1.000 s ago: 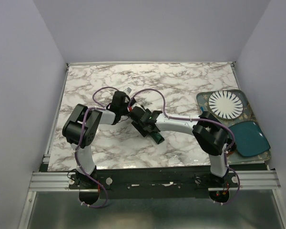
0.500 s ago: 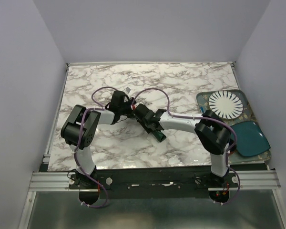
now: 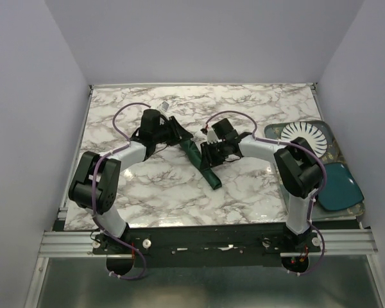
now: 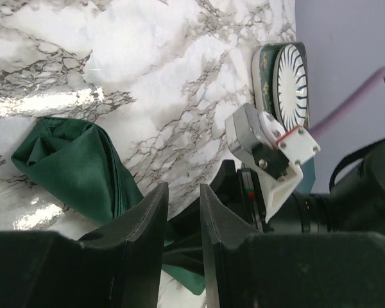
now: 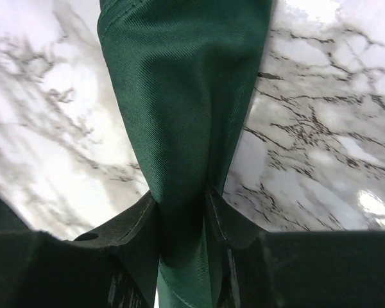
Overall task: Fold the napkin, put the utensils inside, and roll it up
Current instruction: Roll the napkin with the utensil
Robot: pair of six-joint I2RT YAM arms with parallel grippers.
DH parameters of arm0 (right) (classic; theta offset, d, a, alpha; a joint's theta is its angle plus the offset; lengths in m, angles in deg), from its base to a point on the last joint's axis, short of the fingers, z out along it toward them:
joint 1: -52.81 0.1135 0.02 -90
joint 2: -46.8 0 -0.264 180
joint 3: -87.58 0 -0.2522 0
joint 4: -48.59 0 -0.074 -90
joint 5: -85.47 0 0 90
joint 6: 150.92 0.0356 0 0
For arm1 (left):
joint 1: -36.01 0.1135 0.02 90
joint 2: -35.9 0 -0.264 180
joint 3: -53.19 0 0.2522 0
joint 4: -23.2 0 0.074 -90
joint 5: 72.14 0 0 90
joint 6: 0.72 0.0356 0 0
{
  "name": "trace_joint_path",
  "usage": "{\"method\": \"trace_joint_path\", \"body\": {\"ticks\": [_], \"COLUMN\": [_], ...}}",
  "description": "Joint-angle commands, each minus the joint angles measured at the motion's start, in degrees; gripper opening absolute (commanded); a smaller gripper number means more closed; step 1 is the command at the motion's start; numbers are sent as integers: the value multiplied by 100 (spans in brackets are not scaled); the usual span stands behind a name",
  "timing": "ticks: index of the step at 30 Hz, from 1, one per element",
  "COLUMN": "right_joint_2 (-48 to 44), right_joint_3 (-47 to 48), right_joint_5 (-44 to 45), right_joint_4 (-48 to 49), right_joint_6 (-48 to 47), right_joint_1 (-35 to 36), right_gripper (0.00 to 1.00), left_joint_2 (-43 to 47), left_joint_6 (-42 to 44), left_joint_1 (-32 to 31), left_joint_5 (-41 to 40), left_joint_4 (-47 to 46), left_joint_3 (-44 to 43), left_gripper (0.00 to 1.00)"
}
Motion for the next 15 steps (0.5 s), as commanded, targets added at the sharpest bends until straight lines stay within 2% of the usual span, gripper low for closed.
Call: {"method": "trace_joint_path", "body": {"ticks": [1,6,15], "right_joint_2": [502,758,820], "right_joint_3": [-134,-248,-415], "right_joint_5": [-1993,-2565,-2548], "right_joint_4": [376,658,834], "right_joint_6": [472,604,613], "right_joint_1": [-286,-489,-674], "right_gripper": [39,39,41], "left_joint_2": [-82,-486,-505], "left_joint_6": [-12,-161,-171], "left_joint_1": [-88,-334,-378], "left_joint_5": [213,389,240], "left_joint_4": [-53,-631,-1038], "left_joint_3": [10,28,537], "left_gripper": [34,33,31]}}
